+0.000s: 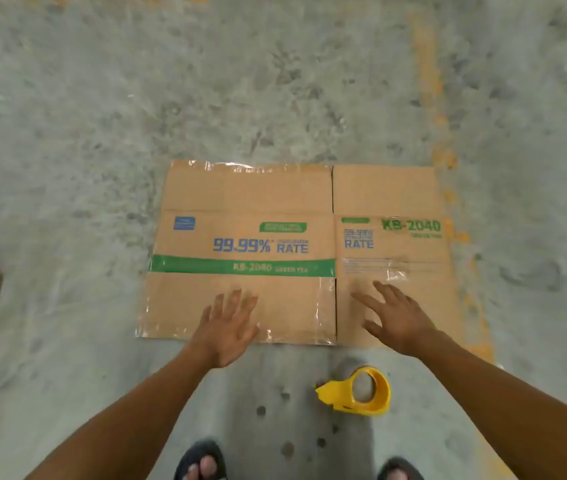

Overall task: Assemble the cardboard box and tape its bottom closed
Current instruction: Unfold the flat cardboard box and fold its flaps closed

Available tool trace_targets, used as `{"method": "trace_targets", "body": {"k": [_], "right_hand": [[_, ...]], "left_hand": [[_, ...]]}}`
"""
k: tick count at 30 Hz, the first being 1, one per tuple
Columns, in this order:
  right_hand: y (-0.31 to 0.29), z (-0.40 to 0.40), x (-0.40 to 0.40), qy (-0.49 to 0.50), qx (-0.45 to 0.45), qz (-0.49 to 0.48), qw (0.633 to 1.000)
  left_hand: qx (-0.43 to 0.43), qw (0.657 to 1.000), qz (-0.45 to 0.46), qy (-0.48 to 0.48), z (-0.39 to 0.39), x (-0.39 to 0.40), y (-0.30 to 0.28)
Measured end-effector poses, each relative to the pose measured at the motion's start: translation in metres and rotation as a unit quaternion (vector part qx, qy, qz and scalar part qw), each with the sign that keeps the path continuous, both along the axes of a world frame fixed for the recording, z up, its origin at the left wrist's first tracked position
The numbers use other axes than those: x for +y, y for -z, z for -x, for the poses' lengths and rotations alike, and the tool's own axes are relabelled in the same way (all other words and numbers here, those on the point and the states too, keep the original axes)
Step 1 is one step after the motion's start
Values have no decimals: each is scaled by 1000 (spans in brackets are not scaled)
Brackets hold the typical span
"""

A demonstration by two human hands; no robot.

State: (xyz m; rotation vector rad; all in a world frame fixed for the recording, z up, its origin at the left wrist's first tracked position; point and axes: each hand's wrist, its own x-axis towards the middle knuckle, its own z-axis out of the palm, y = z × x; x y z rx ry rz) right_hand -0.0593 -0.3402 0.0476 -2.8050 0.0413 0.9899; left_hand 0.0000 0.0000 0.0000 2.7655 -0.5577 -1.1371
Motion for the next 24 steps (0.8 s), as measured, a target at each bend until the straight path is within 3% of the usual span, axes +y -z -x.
{"method": "trace_targets", "body": {"k": [5, 9, 17, 24], "right_hand": [[65, -12, 9, -188, -51, 34, 980], [94, -8, 23, -261, -53, 97, 959], [89, -10, 36, -292, -21, 125, 948], [75, -12, 33, -300, -36, 108, 947]], "left_hand": [[-59, 991, -31, 118, -3, 4, 64], [-80, 976, -59, 194, -7, 13, 81], [-147, 947, -91, 270, -18, 11, 72], [-82, 967, -51, 234, -28, 5, 52]]}}
